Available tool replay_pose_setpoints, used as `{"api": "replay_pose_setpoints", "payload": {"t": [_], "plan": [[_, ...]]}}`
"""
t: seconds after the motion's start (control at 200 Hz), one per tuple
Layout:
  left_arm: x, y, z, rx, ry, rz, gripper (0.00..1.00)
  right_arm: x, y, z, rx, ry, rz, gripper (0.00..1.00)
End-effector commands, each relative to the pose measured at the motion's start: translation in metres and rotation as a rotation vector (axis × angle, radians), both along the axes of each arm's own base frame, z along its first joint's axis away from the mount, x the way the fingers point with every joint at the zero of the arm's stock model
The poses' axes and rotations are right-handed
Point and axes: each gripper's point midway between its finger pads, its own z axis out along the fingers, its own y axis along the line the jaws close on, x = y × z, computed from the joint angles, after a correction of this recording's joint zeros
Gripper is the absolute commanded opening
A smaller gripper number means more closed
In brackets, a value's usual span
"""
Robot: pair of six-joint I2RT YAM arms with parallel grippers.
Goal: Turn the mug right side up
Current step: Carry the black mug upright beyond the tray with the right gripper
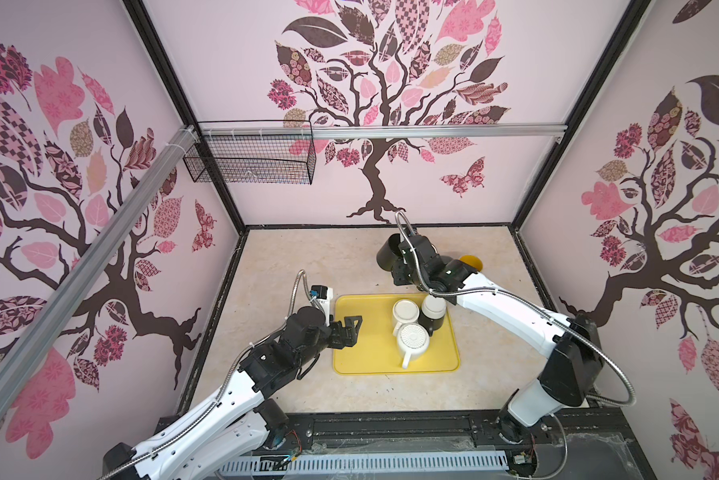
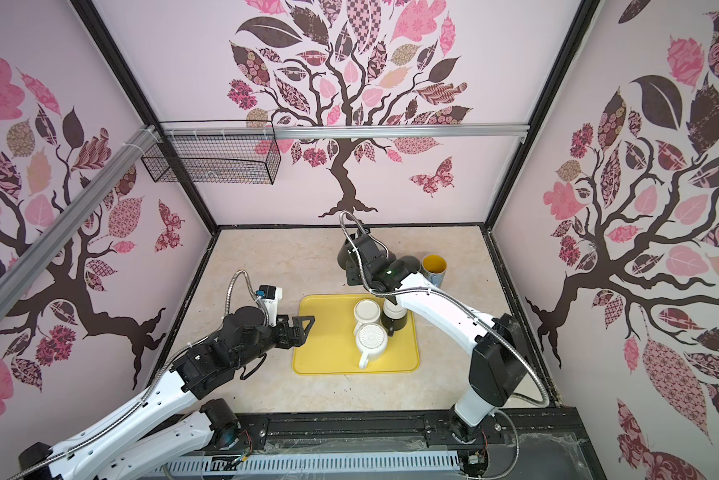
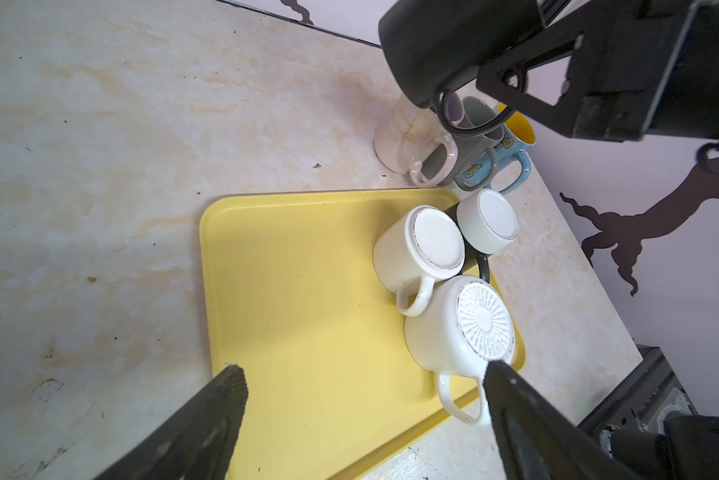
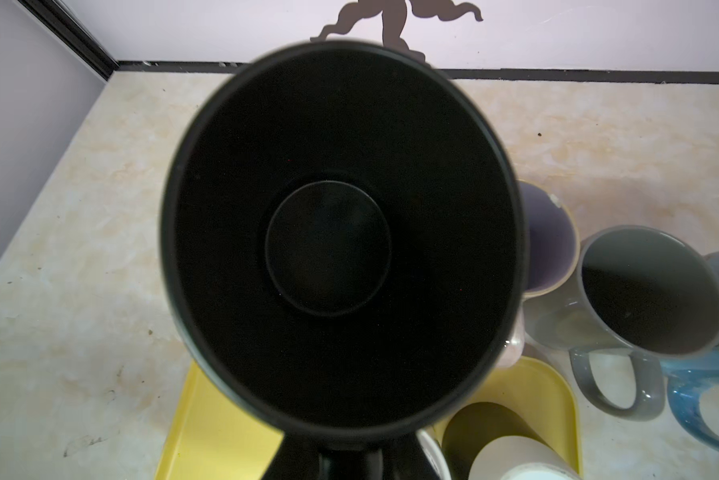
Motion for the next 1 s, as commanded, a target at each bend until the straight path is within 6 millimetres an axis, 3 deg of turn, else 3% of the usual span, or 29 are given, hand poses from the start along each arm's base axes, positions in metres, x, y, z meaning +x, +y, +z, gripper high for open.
{"api": "replay_pose_setpoints", "payload": {"t": [0.0,0.495,0.865,0.995], "plan": [[-0.004,-0.003,0.001,-0.044,-0.002,-0.014,0.92,0.020,0.007,0.023,-0.009,-0.086,-0.027,0.00],[-0.007,0.001,0.002,-0.048,0.002,-0.006,0.91,0.051,0.017,-0.041,-0.179,-0.009,-0.060,0.00],[-0.010,0.003,0.003,-0.042,0.002,-0.011,0.91,0.065,0.023,-0.077,-0.211,0.034,-0.068,0.00],[-0.010,0.003,0.002,-0.034,0.004,-0.015,0.91,0.069,0.016,-0.087,-0.231,0.051,-0.078,0.00]]}}
